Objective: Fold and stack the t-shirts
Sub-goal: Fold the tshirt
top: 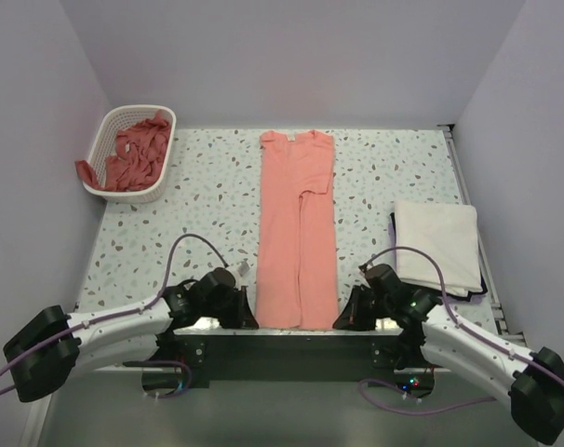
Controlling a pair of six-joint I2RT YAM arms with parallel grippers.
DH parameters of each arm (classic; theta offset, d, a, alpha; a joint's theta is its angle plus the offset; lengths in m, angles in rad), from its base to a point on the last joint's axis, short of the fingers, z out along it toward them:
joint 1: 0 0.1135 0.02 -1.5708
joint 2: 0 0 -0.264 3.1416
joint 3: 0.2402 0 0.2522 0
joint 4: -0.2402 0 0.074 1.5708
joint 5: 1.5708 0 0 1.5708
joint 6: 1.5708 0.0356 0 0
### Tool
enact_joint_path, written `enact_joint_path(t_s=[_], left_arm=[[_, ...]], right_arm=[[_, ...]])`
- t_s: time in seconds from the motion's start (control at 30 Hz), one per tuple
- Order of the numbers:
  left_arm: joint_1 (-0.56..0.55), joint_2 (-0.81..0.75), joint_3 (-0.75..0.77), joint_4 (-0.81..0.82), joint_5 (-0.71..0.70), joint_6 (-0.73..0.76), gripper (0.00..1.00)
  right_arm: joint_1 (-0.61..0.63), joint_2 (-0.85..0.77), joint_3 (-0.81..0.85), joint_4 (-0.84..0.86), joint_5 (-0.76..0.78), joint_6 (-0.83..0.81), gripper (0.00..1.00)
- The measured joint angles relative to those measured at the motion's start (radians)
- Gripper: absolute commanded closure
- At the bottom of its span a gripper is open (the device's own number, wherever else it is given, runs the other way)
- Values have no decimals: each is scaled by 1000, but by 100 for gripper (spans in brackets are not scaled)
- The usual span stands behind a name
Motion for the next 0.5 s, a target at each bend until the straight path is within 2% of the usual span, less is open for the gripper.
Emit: enact_joint_path(t_s=[0.17,0.3,0.5], left_arm=[[-40,-65,0,-51,-16,-12,100],[-49,-92,21,-109,-38,-11,100],[-34,24,211,-170,-90,17,100]], right_arm=[[2,-109,2,-92,1,-16,100],[2,-164,71,-198,21,-50,100],[2,-24,275,-245,90,-146,100]])
